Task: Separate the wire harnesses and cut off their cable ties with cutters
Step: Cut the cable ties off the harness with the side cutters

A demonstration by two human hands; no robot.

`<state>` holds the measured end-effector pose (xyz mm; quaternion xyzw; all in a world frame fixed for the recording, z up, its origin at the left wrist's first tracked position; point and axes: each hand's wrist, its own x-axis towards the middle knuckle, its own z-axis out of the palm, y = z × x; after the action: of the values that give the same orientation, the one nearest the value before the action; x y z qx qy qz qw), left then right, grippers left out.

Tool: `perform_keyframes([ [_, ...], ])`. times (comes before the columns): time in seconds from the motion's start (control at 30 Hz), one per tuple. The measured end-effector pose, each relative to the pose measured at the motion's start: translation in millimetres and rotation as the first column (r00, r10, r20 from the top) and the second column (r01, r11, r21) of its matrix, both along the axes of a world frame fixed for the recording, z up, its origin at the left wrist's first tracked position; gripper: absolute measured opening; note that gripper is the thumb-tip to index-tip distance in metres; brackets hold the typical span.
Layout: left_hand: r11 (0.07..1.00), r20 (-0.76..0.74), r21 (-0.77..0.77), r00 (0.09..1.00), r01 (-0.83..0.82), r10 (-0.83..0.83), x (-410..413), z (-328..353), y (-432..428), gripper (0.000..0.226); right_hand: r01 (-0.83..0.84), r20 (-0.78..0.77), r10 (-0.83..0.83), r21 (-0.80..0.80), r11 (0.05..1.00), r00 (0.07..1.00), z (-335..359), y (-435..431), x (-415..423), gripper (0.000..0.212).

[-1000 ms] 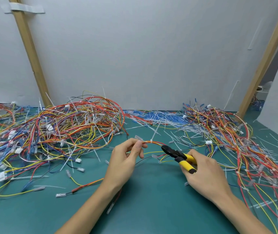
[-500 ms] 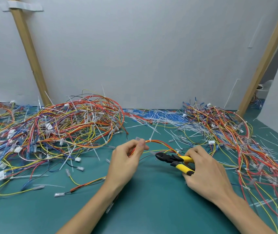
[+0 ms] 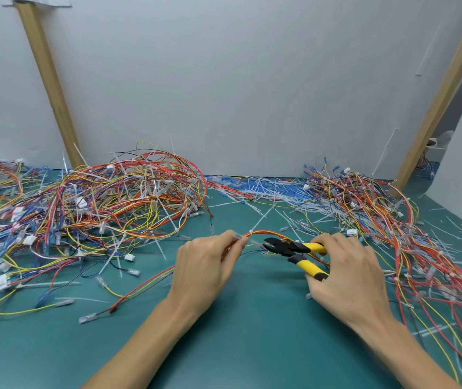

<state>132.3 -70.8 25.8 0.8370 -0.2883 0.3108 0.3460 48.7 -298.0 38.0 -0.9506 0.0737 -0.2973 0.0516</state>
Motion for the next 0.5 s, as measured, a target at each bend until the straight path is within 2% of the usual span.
perform_keyframes([
  [0.17,0.993,0.163,0.119,0.986,0.019,-0.038,-2.6,-1.0,-2.8,0.034,0.031,-0.005,-0.031,0.014,0.999,1.000,0.2,0.3,1.0,0.038],
  [0.5,0.961,0.257,0.275,0.965,-0.020,-0.053,-4.7,2.5,-2.4,0.042,0.017,0.001,-0.017,-0.022,1.000,1.000,-3.1,1.1,2.5,0.035],
])
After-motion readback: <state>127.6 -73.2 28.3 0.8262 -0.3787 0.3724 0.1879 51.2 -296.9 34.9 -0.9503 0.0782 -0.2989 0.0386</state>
